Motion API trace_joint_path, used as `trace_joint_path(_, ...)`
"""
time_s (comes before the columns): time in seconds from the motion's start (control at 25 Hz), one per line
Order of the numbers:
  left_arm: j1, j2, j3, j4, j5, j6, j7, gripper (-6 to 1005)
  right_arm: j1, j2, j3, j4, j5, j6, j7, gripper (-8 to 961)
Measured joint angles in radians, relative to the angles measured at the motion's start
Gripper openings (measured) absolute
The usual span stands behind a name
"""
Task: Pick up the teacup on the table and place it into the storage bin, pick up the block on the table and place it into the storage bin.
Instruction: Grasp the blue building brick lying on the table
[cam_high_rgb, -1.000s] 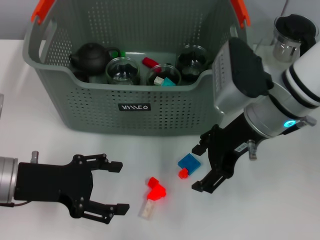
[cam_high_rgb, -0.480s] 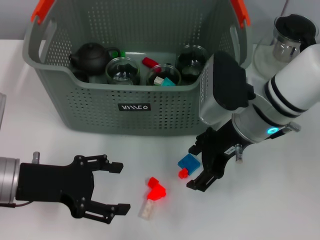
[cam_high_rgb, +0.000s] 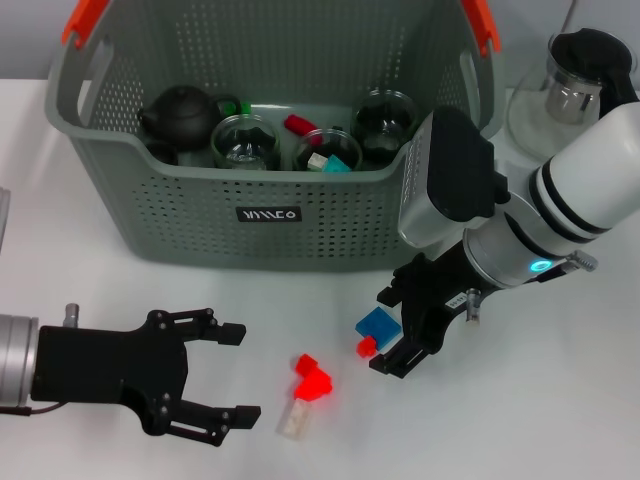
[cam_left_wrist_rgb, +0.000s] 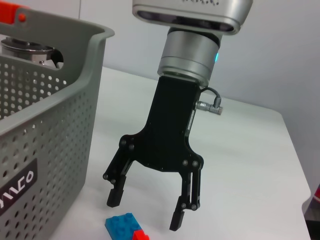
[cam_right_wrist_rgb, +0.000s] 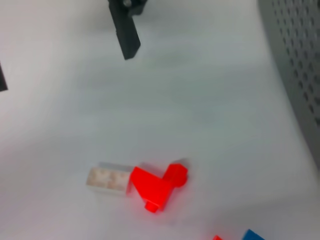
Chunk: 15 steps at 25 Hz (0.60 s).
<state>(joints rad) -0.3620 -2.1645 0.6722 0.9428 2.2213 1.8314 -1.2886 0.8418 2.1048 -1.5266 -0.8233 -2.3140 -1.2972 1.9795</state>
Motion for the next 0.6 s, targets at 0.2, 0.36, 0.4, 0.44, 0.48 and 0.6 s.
trace_joint_path(0.2,0.001,0.0,-0.002,-0.01,-0.002,-0.003,0.001,945,-0.003,0.001,0.0,0.024,0.002,0.034,0.002,941)
trace_joint_path(0.36,0.0,0.0,-0.002,-0.012,-0.004,-0.004,0.001,945,-0.003,0.001,0.0,0.047,0.002,0.054,0.003,942)
trace_joint_path(0.4,0.0,0.0,-0.002,-0.013,-0.005,-0.004,0.001,945,-0.003,0.001,0.0,0.053,0.002,0.06,0.003,942)
trace_joint_path(0.44,0.0,0.0,-0.002,-0.013,-0.006,-0.005,0.001,945,-0.003,0.001,0.0,0.057,0.004,0.064,0.003,942)
trace_joint_path(0.48,0.0,0.0,-0.002,-0.013,-0.006,-0.005,0.001,945,-0.003,0.001,0.0,0.061,0.008,0.068,0.003,942)
trace_joint_path(0.6,0.0,0.0,-0.002,-0.013,-0.006,-0.005,0.001,945,-0.004,0.001,-0.001,0.07,0.022,0.073,-0.001,942)
